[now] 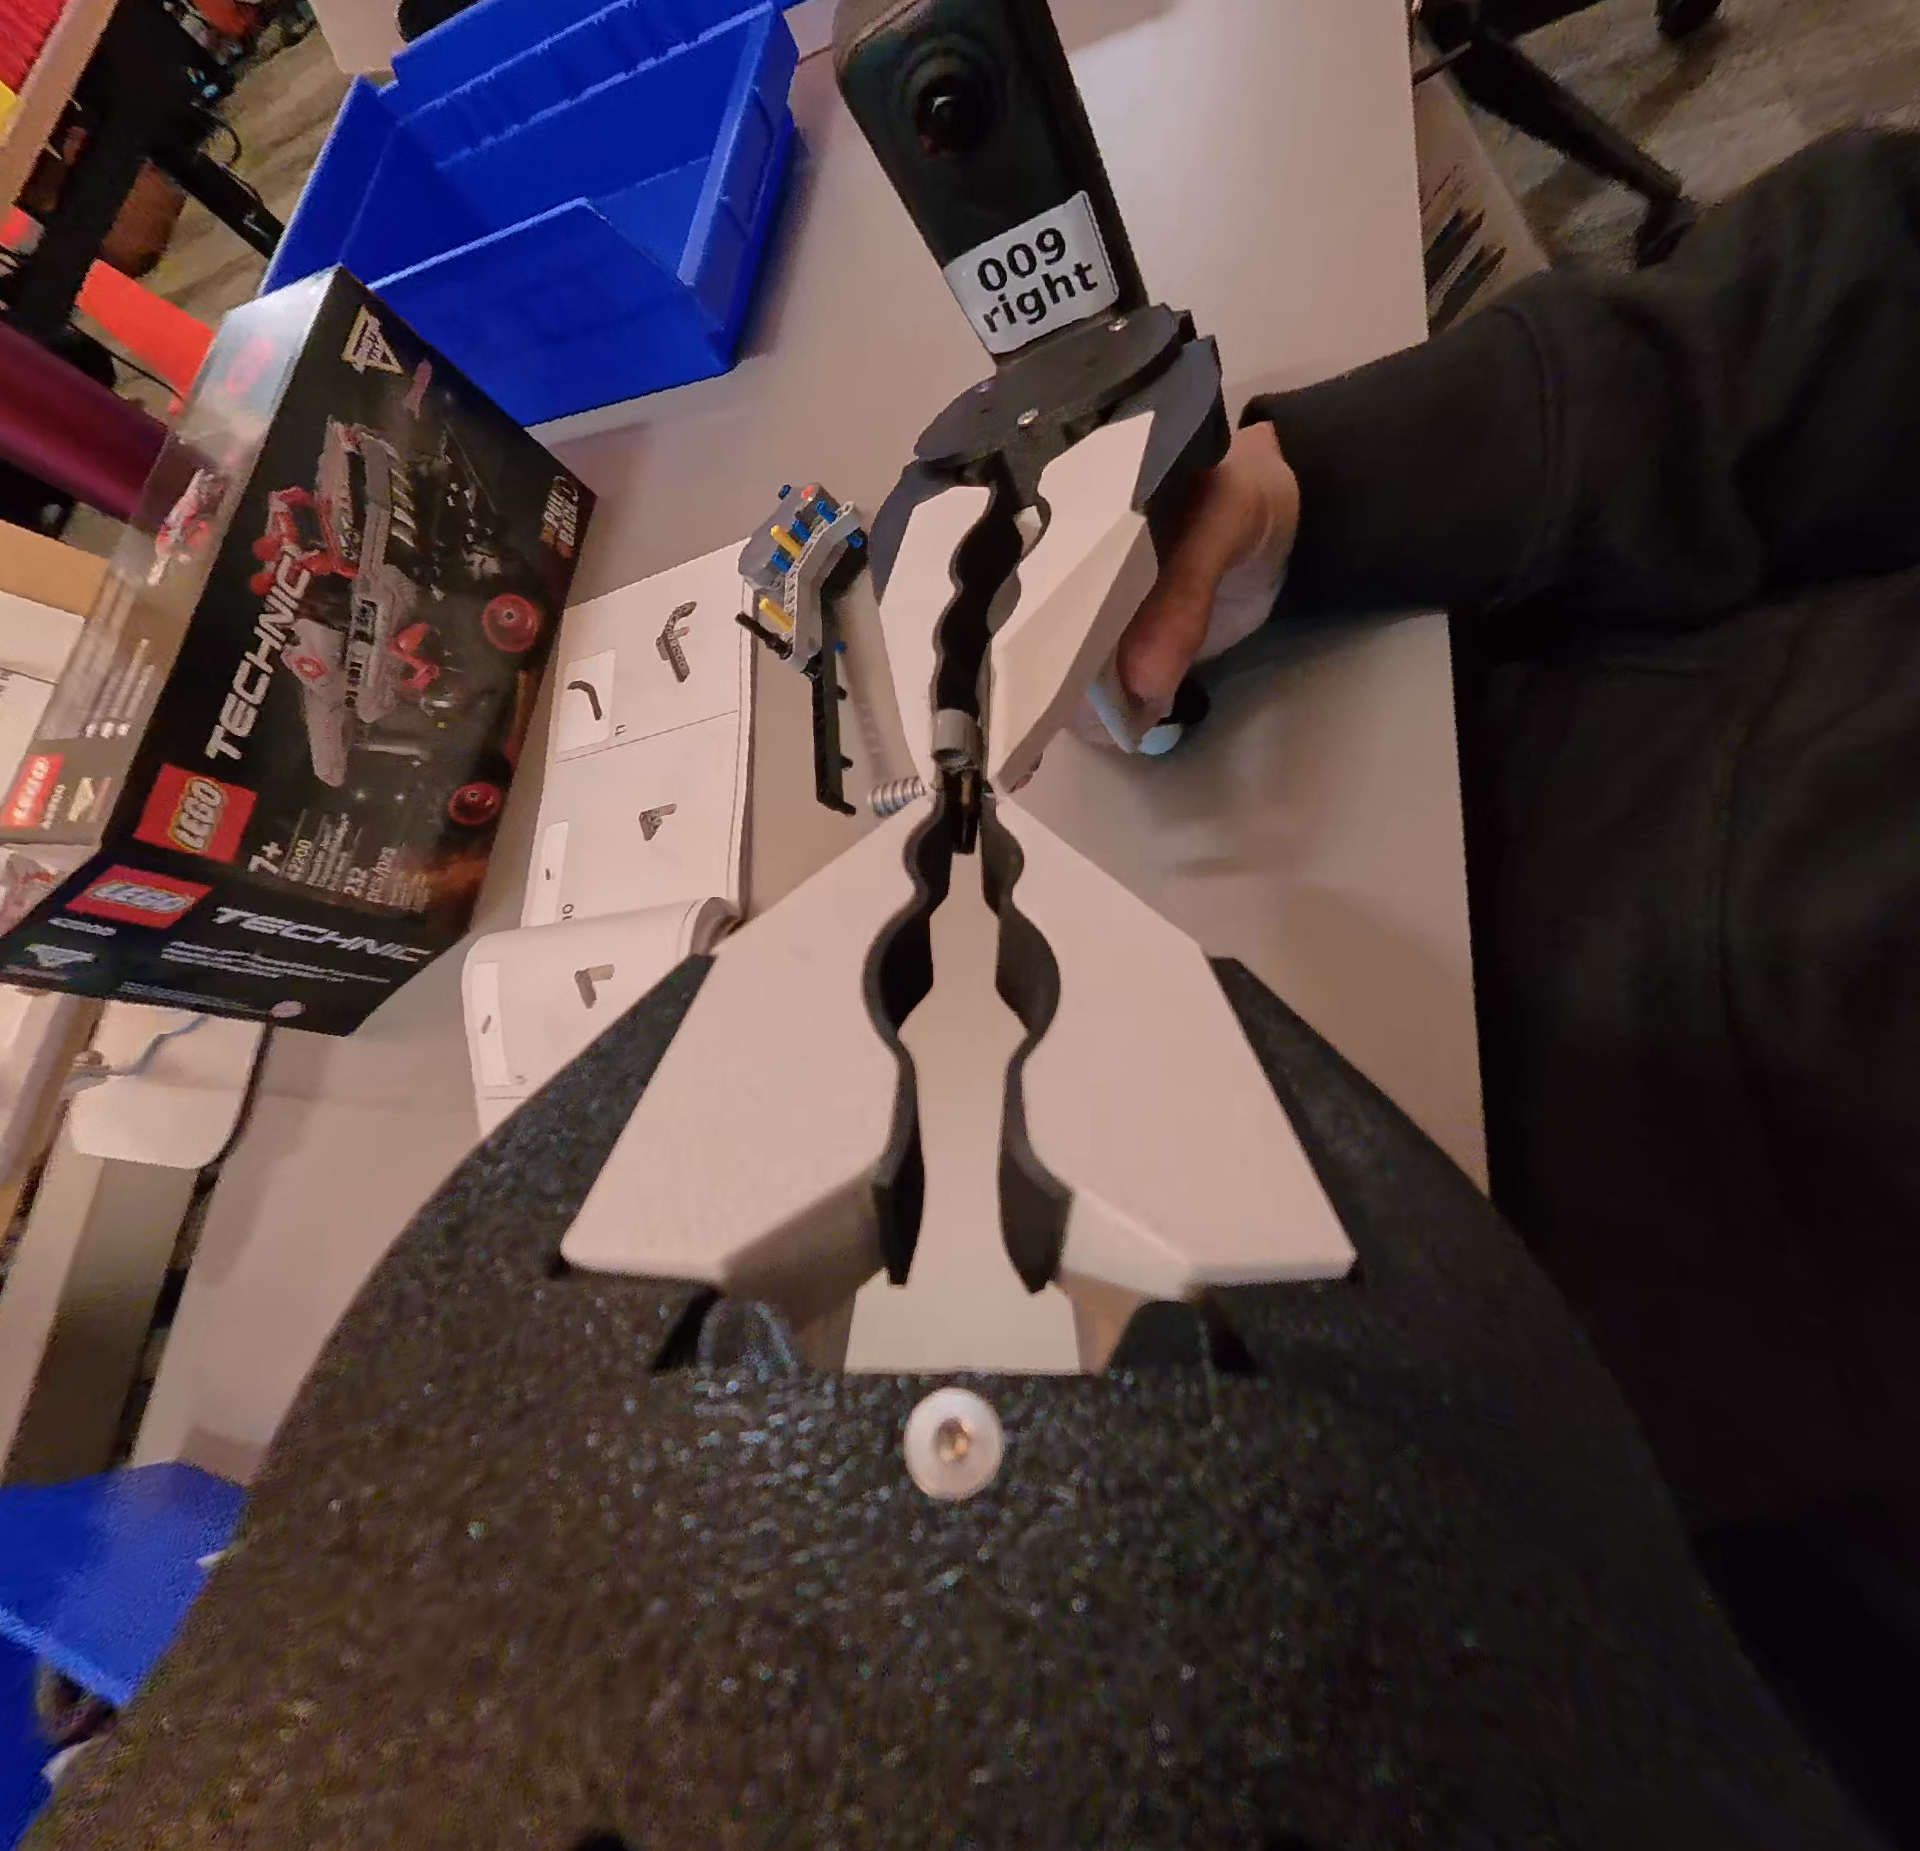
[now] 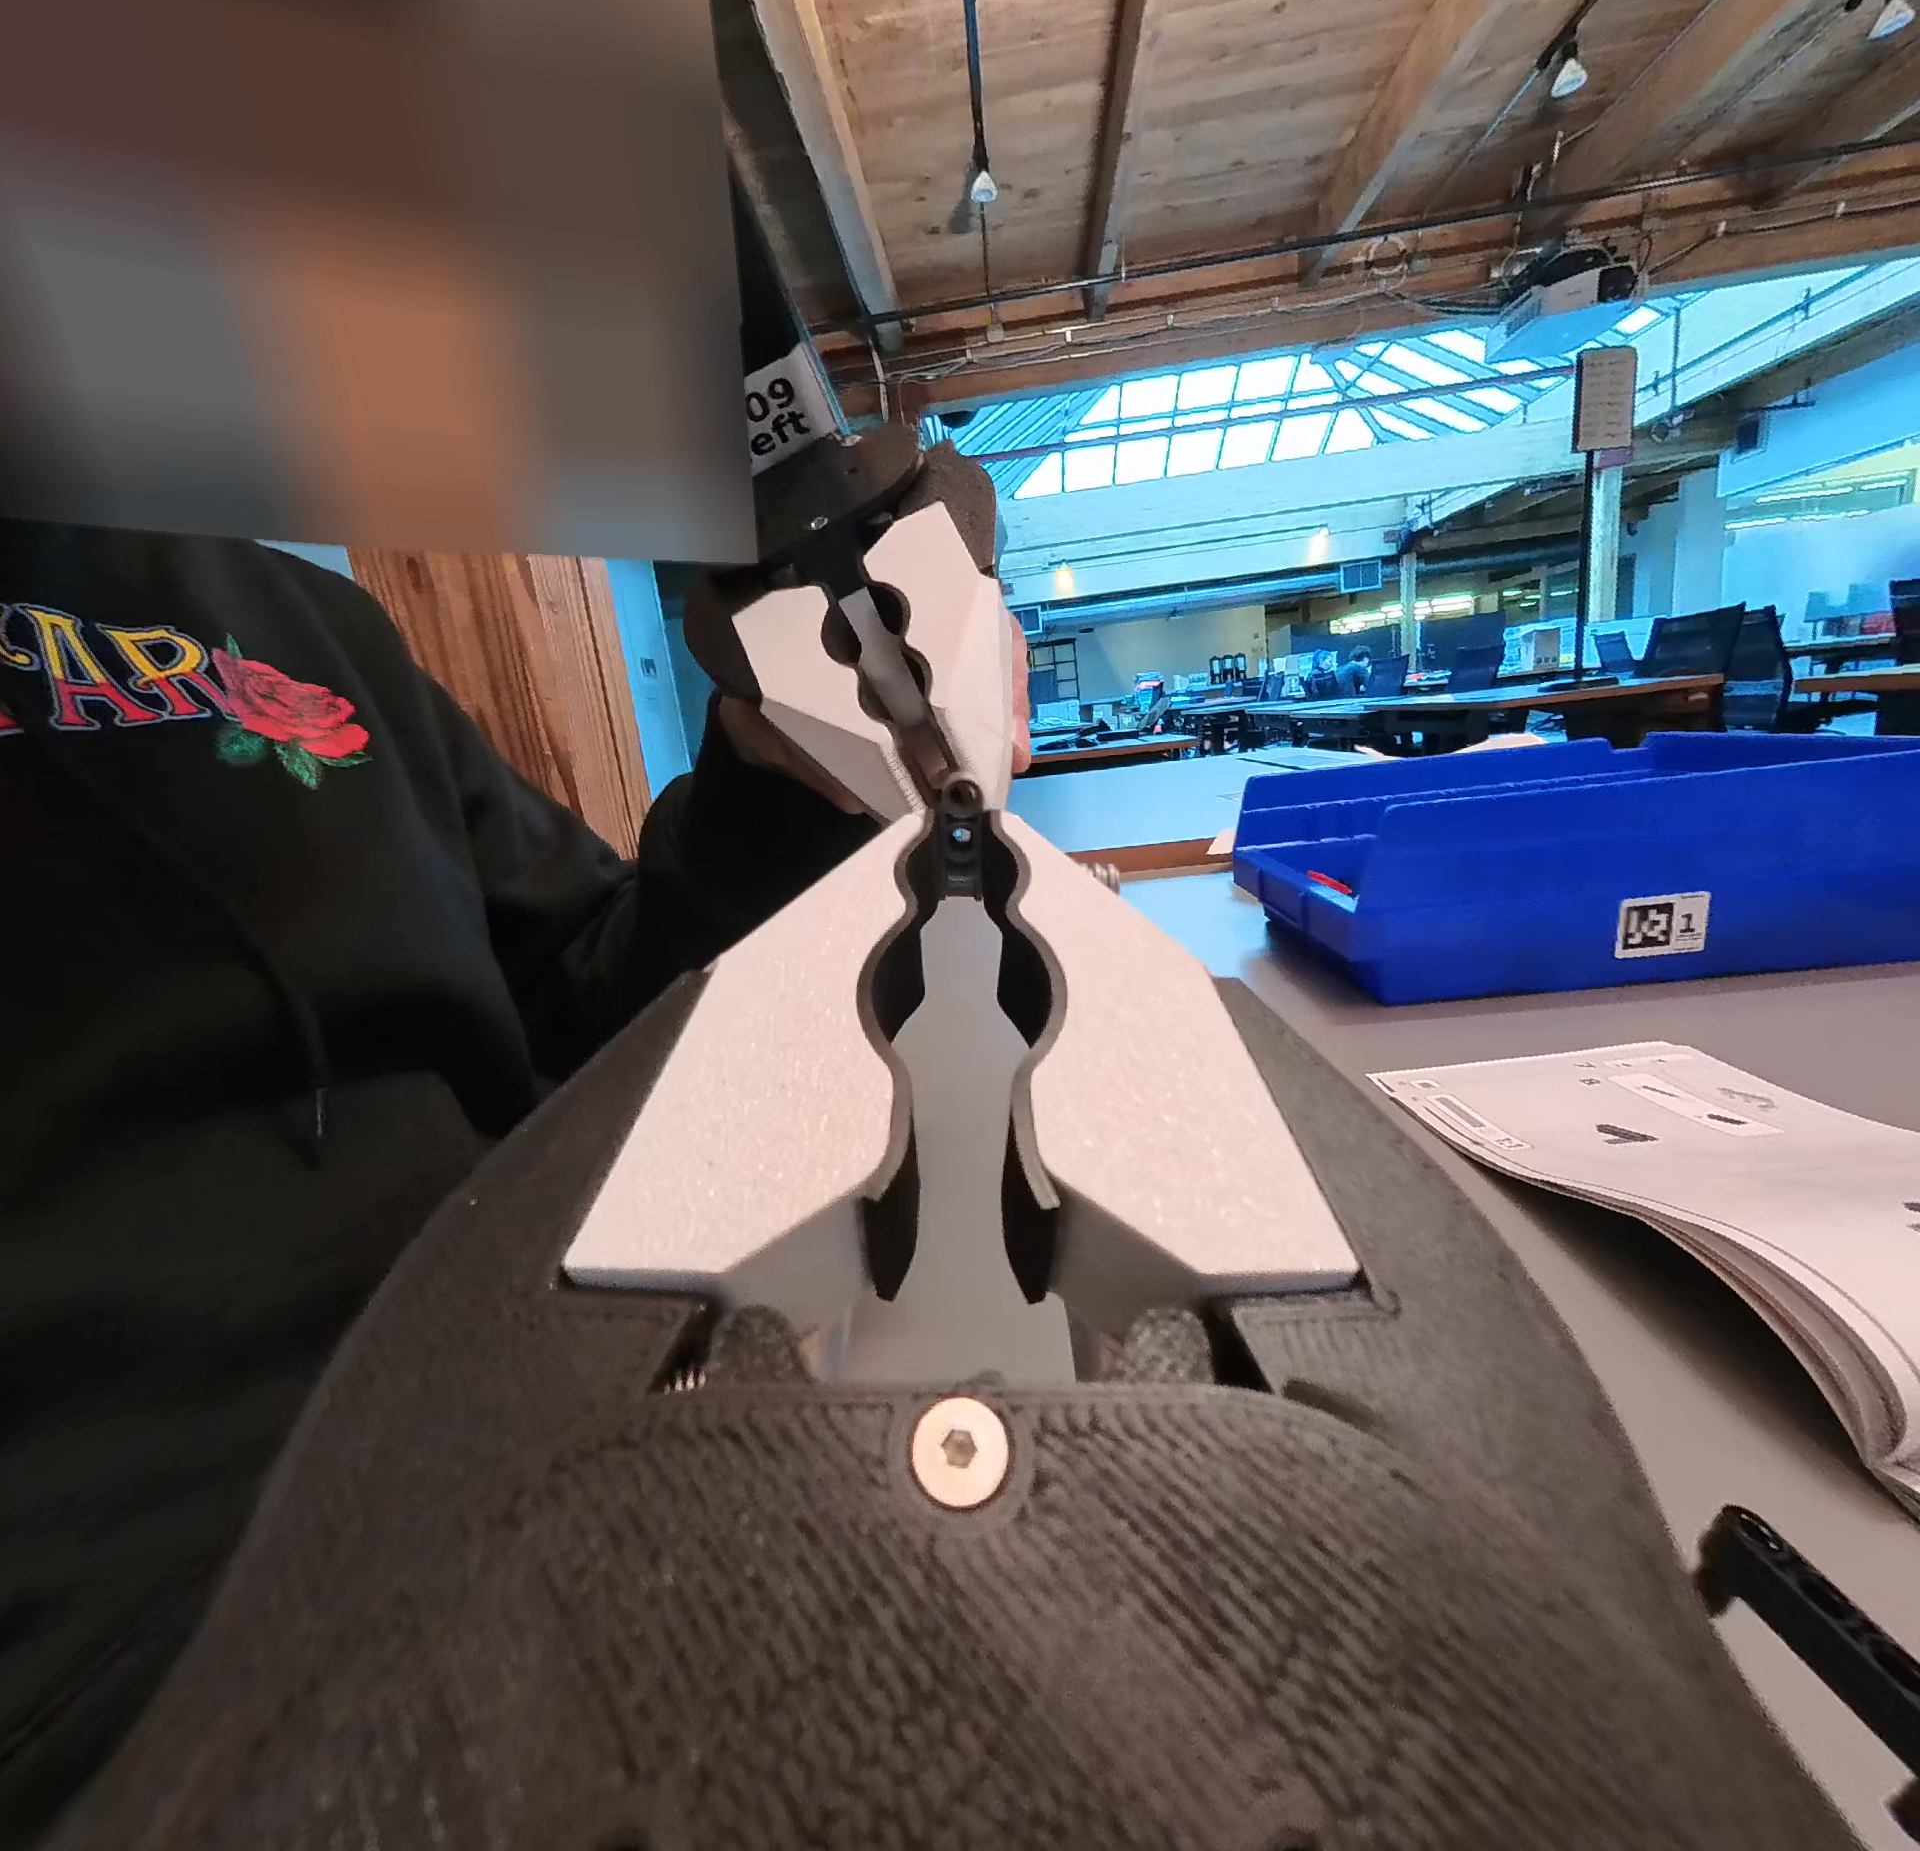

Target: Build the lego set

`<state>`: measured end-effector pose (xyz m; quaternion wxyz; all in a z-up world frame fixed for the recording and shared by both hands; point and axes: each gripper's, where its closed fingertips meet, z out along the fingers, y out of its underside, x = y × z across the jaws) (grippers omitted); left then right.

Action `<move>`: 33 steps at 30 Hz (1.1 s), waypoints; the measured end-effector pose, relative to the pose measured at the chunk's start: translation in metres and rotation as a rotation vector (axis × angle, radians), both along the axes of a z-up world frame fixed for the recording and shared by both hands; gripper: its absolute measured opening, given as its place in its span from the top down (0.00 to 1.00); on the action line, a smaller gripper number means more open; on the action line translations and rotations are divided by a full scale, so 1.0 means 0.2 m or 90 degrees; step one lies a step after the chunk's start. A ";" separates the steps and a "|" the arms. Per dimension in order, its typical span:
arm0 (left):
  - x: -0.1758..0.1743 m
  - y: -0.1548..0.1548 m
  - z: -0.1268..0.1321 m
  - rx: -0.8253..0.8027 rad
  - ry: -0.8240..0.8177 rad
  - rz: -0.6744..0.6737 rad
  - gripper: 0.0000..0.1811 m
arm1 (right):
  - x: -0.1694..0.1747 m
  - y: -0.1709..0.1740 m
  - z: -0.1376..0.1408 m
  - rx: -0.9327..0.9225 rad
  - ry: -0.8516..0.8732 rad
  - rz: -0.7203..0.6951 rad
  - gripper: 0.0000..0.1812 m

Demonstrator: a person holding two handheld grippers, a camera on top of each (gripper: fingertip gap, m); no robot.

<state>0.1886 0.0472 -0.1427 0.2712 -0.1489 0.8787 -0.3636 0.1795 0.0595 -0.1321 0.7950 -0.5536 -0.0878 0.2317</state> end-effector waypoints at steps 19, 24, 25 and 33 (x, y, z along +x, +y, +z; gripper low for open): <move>0.12 0.00 0.01 0.385 -0.441 -0.045 0.99 | 0.10 0.04 -0.01 -0.028 0.058 -0.050 0.97; 0.14 -0.02 0.03 0.499 -0.541 -0.020 0.99 | 0.12 0.02 0.01 -0.011 0.133 -0.015 0.97; 0.14 -0.02 0.04 0.522 -0.554 -0.015 0.99 | 0.12 0.01 0.01 -0.008 0.148 -0.009 0.97; 0.12 -0.02 0.04 0.555 -0.549 -0.015 0.99 | 0.11 0.01 0.01 -0.009 0.194 0.014 0.97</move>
